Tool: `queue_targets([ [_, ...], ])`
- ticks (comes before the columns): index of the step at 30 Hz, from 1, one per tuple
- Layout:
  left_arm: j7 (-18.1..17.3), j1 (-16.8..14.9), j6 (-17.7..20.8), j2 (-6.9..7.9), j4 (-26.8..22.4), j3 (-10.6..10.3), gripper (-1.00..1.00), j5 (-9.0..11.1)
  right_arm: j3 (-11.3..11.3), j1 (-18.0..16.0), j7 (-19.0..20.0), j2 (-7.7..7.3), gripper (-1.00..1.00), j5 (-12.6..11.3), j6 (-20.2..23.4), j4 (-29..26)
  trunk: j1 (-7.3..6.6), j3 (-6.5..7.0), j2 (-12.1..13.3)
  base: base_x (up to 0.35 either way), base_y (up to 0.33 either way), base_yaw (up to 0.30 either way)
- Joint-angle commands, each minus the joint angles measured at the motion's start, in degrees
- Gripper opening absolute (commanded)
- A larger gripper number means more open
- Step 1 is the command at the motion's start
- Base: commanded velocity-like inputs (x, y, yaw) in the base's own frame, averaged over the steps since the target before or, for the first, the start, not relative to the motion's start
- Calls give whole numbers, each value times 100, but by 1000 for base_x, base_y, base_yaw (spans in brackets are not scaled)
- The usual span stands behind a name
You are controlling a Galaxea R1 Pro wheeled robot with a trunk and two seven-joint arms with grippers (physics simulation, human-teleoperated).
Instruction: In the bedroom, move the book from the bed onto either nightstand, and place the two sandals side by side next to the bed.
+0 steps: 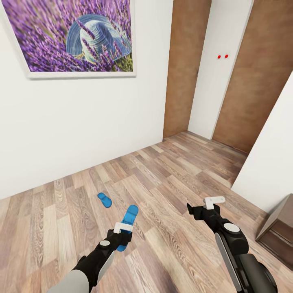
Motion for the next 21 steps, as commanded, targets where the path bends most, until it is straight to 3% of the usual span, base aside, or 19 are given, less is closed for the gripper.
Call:
queue_targets([
  [1, 66, -1, 31, 3, -10, -30, -100, -15, 3, -3, 11, -2, 100, 1, 30, -7, -23, 13, 39, 0, 0, 0],
  [21, 66, -1, 29, 3, -10, -31, -100, -15, 9, -3, 19, -1, 100, 7, 31, -7, -463, 372, 841, 0, 0, 0],
])
